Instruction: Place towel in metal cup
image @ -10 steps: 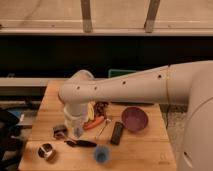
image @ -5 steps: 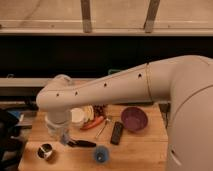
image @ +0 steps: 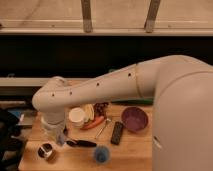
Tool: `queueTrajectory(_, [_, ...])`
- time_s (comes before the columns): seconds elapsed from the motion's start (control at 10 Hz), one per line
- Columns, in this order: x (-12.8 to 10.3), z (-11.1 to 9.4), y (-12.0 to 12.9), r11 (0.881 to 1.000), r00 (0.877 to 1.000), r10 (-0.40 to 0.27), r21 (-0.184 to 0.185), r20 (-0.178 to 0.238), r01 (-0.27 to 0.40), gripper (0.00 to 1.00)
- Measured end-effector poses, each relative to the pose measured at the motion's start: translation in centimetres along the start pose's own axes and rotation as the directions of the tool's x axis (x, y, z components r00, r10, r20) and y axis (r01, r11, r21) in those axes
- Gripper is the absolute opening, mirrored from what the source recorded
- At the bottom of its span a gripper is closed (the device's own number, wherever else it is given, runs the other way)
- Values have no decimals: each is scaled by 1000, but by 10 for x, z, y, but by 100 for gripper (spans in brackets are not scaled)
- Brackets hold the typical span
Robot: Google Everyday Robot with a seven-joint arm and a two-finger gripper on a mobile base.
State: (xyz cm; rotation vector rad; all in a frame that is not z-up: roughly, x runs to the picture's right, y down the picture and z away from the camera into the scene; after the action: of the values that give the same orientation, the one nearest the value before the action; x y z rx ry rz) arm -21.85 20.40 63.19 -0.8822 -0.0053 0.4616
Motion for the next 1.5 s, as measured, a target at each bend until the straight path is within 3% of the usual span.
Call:
queueTrajectory(0.2, [-26, 14, 8, 999, 999, -49, -25, -19, 49, 7])
queueTrajectory(0.5, [-41, 38, 21, 992, 993, -105, -80, -52, 101, 39])
queueTrajectory(0.9, [-42, 68, 33, 982, 989, -126, -151, -81, 113, 76])
queueTrajectory(1.2, [-38, 80, 37, 978, 988, -120, -181, -101, 100, 80])
queueTrajectory(1.5, [-33, 83, 36, 980, 988, -101, -181, -121, 78, 80])
